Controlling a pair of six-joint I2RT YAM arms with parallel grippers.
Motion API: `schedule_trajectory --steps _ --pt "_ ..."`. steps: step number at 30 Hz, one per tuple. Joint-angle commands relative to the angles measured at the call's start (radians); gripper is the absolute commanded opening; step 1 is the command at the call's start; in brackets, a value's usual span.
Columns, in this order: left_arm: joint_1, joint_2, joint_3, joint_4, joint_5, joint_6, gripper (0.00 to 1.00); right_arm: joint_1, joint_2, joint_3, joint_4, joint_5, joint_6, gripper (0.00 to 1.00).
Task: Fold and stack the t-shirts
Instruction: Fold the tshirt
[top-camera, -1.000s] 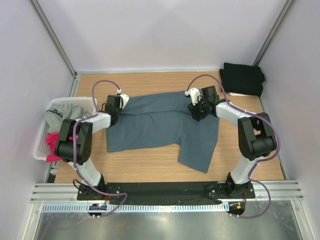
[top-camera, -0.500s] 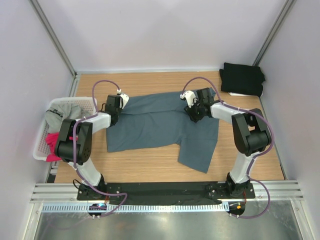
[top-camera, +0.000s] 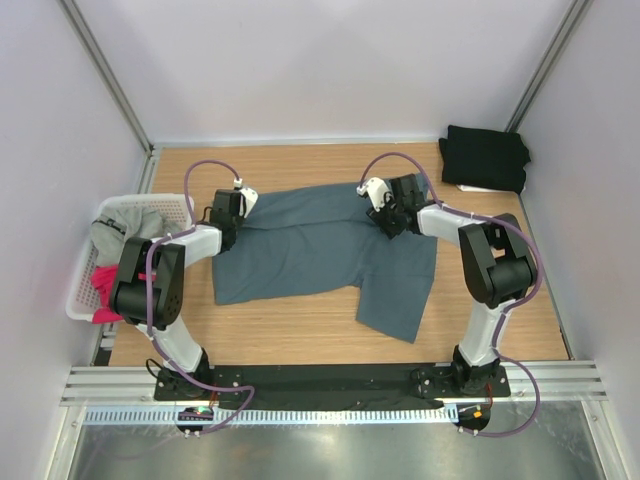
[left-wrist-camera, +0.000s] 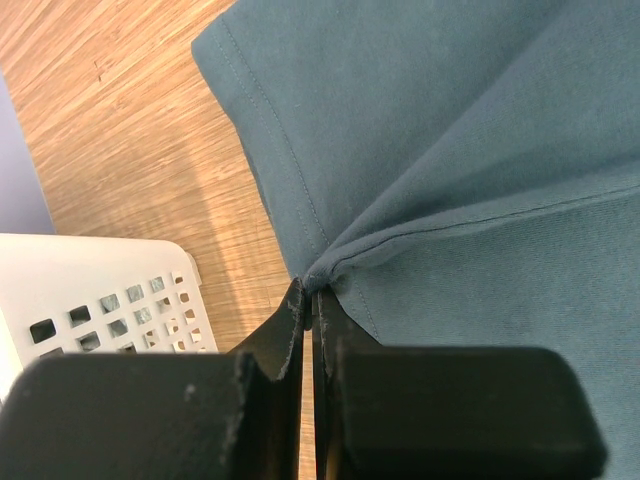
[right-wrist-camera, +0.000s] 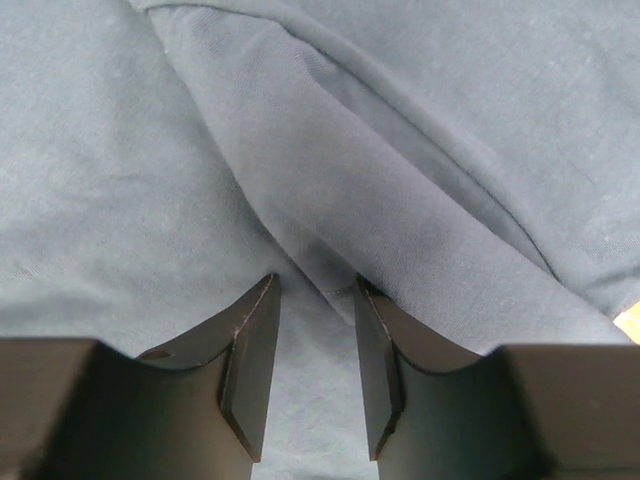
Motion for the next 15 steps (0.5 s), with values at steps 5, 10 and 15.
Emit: schedule_trajectory --steps 5,10,15 --pt "0.003 -0.005 0.001 0.028 -0.004 -0.024 0.0 0.004 0.021 0.024 0.069 0.042 -0.013 0.34" --pt "0.003 -0.005 0.004 0.028 -0.004 -0.024 0.0 0.005 -0.019 0.02 0.046 0.036 -0.01 0.4" --pt "0.003 -0.002 0.004 0.028 -0.007 -0.025 0.0 0.005 -0.051 0.007 0.046 0.011 -0.009 0.43"
